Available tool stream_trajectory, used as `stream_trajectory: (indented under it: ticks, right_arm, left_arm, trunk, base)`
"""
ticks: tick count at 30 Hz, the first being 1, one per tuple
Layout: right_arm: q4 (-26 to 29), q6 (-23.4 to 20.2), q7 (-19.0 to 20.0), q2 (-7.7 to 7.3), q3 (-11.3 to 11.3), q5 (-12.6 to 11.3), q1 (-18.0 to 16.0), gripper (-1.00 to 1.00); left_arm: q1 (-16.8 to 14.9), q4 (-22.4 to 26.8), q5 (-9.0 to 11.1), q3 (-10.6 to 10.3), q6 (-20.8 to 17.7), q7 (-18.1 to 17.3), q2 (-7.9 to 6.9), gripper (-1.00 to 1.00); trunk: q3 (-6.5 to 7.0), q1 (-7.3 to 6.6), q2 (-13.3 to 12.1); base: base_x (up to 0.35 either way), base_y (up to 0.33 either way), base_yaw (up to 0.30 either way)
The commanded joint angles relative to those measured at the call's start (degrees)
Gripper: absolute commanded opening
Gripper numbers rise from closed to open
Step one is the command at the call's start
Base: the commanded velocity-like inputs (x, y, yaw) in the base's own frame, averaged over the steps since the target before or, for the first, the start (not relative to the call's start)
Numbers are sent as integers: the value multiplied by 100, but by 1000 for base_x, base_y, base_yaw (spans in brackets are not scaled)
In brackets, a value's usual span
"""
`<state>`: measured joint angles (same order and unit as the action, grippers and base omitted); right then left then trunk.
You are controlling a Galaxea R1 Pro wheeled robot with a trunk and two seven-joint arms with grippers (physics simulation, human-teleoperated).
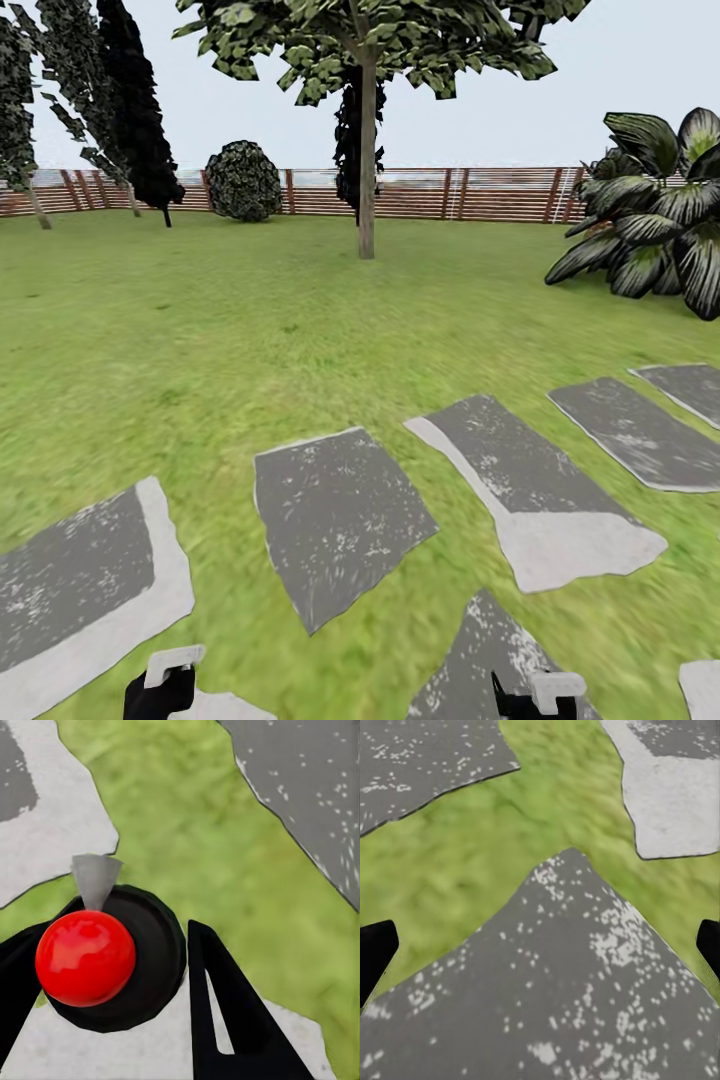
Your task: In the garden, pick up the pesticide atomizer on the floor and spray pesticide onto both trees until each tree trunk is fully covered.
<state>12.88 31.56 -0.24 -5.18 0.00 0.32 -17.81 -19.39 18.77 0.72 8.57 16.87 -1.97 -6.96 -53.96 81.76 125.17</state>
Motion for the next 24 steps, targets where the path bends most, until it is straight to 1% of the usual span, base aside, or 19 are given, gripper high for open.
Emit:
stream_trajectory:
  ticks: [1,24]
  right_arm:
    - [-4,17,-2,0,0,3,-3,100]
    - [-4,17,-2,0,0,-5,-3,100]
  left_arm:
    - [-4,-5,8,22,18,-22,2,-100]
    - [-4,-5,8,22,18,-47,2,-100]
  trunk:
    - [-5,2,2]
    - [-5,2,2]
  base:
    - [339,0,0]
    - [338,0,0]
